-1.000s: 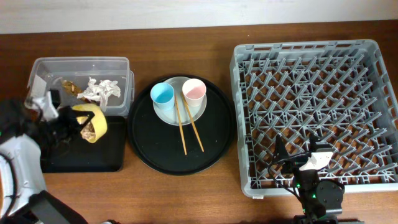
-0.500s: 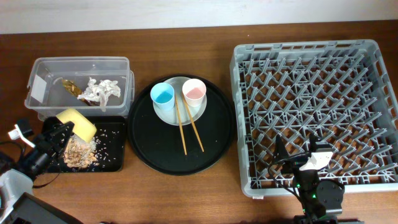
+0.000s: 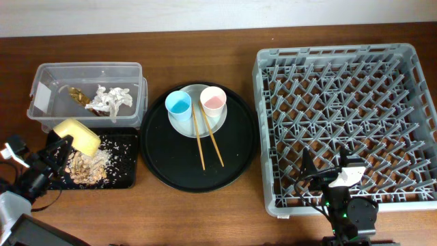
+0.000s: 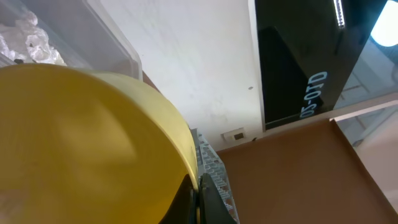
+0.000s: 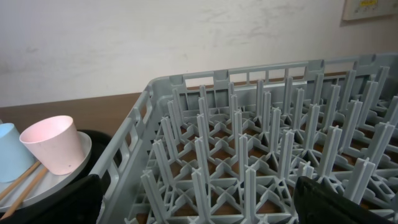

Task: Sort waste into correct bins and load items into the dishwasher rack
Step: 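Tip the yellow bowl over the black tray to dump scraps, then return the empty yellow bowl to the round tray and release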

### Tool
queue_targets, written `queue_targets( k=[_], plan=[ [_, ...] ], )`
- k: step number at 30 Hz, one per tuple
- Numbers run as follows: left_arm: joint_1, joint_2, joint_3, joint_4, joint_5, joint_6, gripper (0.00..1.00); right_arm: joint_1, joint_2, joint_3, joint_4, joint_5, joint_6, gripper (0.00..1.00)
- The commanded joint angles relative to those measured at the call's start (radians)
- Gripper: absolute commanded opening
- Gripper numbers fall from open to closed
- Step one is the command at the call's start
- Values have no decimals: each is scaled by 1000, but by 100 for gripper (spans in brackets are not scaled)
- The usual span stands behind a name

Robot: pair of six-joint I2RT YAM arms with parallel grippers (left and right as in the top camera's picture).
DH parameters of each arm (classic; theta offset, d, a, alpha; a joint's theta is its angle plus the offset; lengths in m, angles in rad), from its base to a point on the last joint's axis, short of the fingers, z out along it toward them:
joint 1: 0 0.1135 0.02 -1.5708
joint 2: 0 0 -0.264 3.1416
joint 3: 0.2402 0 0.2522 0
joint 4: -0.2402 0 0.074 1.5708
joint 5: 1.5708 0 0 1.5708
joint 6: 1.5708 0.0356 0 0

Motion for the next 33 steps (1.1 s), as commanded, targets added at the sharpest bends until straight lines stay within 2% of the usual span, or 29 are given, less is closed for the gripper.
queue_targets(
  k=[1,13,20,25,28,29,32,33],
  plan=[
    [1,-4,-3,-22,38,-2,0,0,-8,-7,-2,-9,8,98],
    [-4,-4,-4,-24,28,-7,0,0,-8,-7,-2,-9,8,98],
    [-203,-66,6,-51,7,-78,0,0,-8,-7,-2,-9,8,98],
    [-464,-293,9,-50,-321,-240,0,0,-8,-7,-2,-9,8,98],
    [-690,-434,27,-51,-622,-327,0,0,-8,-7,-2,-9,8,98],
    [-808,-483,27,-71,-790,-353,0,0,-8,-7,-2,-9,8,98],
    [-1104,-510,27,-143,-1146,-363,0,0,-8,-7,-2,-9,8,98],
    [-1169,-501,27,-156,-1217,-363,0,0,-8,-7,-2,-9,8,98]
  ],
)
